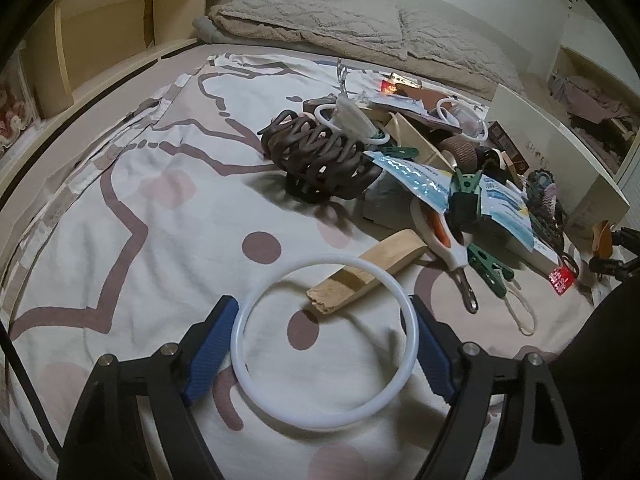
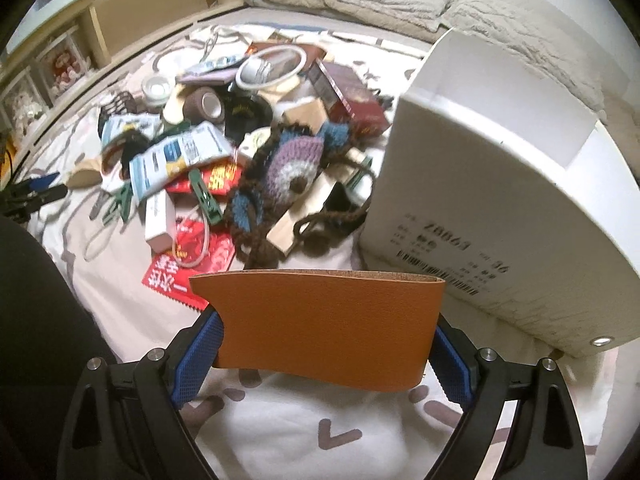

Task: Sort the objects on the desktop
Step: 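Lift the leather strip and white ring with both tools toward the white box, then carry the strip and ring with both tools over the white box, then lower the brown leather strip into the box and open the right tool, then lower the white ring into the box and open the left tool, then withdraw both tools up and back from the white box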

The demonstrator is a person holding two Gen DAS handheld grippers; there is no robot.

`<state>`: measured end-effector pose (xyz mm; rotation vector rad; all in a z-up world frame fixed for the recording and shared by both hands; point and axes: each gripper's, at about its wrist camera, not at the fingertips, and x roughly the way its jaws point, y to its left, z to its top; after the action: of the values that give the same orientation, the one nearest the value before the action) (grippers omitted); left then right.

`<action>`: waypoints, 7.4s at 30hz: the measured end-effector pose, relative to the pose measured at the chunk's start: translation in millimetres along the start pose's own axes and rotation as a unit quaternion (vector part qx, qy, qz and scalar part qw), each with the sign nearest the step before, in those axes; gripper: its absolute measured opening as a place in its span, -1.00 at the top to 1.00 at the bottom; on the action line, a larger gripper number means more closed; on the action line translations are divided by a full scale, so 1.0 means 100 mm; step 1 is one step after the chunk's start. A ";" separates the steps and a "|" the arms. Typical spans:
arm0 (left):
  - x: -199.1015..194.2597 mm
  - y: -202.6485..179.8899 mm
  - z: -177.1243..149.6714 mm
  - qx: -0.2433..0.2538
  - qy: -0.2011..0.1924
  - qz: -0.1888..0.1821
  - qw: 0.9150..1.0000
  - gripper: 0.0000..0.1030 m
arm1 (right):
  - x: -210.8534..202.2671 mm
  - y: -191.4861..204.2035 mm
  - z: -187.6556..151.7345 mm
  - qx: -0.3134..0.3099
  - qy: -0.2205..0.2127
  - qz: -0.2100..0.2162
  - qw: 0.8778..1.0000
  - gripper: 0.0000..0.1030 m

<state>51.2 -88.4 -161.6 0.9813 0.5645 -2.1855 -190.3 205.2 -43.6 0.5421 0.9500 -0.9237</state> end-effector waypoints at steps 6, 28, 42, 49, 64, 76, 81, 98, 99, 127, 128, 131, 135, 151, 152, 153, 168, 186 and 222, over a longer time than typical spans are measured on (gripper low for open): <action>-0.07 -0.07 0.05 0.010 -0.010 0.005 1.000 -0.62 | 0.06 -0.08 0.46 0.017 -0.023 -0.004 1.000 -0.81; -0.76 -0.88 1.00 0.066 -0.111 -0.007 0.992 -0.62 | -0.75 -0.52 0.51 0.076 -0.107 -0.040 0.991 -0.81; -1.02 -1.94 1.52 0.150 -0.176 -0.067 0.971 -0.62 | -1.17 -0.98 0.50 0.153 -0.144 -0.098 0.973 -0.81; -1.13 -2.46 1.68 0.165 -0.204 -0.108 0.959 -0.62 | -1.38 -1.25 0.51 0.195 -0.171 -0.136 0.956 -0.81; -1.10 -3.31 2.01 0.166 -0.223 -0.169 0.945 -0.62 | -1.59 -1.85 0.48 0.280 -0.211 -0.153 0.924 -0.81; -0.68 -3.83 2.16 0.140 -0.210 -0.166 0.953 -0.61 | -1.48 -2.16 0.94 0.257 -0.210 -0.158 0.930 -0.81; -0.43 -3.90 2.17 0.118 -0.198 -0.159 0.960 -0.61 | -1.25 -2.27 1.05 0.253 -0.203 -0.164 0.932 -0.81; -0.13 -3.44 2.08 0.052 -0.201 -0.131 0.969 -0.62 | -0.22 -2.29 1.41 0.292 -0.101 -0.112 0.945 -0.81; -0.11 -3.42 2.08 0.048 -0.197 -0.135 0.970 -0.62 | -0.17 -2.30 1.43 0.298 -0.095 -0.110 0.943 -0.81; 0.17 -3.43 2.08 0.046 -0.161 -0.154 0.974 -0.62 | 0.64 -2.65 1.51 0.398 0.048 -0.029 0.916 -1.00; 0.18 -3.44 2.09 0.046 -0.158 -0.156 0.974 -0.62 | 0.58 -2.64 1.53 0.394 0.042 -0.028 0.918 -1.00; 0.16 -3.46 2.09 0.046 -0.155 -0.163 0.973 -0.62 | 0.41 -2.62 1.53 0.392 0.025 -0.026 0.919 -1.00; 0.13 -3.49 2.09 0.052 -0.157 -0.165 0.972 -0.62 | 0.06 -2.61 1.44 0.382 -0.011 -0.018 0.924 -1.00; 0.48 -4.10 1.83 0.118 -0.029 -0.198 0.973 -0.62 | -0.95 -2.65 0.82 0.426 -0.167 -0.023 0.889 -1.00; 0.51 -4.15 1.80 0.127 -0.023 -0.194 0.972 -0.62 | -0.96 -2.66 0.78 0.429 -0.169 -0.017 0.887 -1.00; 0.53 -4.21 1.78 0.136 -0.019 -0.189 0.972 -0.62 | -0.96 -2.65 0.75 0.431 -0.169 -0.012 0.886 -1.00; 0.86 -4.52 1.66 0.155 0.041 -0.141 0.977 -0.61 | -1.22 -2.29 0.61 0.371 -0.208 -0.052 0.903 -1.00; 1.14 -4.51 1.51 0.136 0.105 -0.094 0.981 -0.62 | -1.14 -2.37 0.53 0.388 -0.196 -0.044 0.899 -1.00; 1.12 -4.45 1.53 0.110 0.112 -0.110 0.981 -0.89 | -1.13 -2.21 0.55 0.360 -0.191 -0.069 0.911 -1.00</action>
<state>-399.2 77.6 -102.7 1.3510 0.5648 -2.3869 -384.2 97.3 80.1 0.8795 0.2665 -1.4563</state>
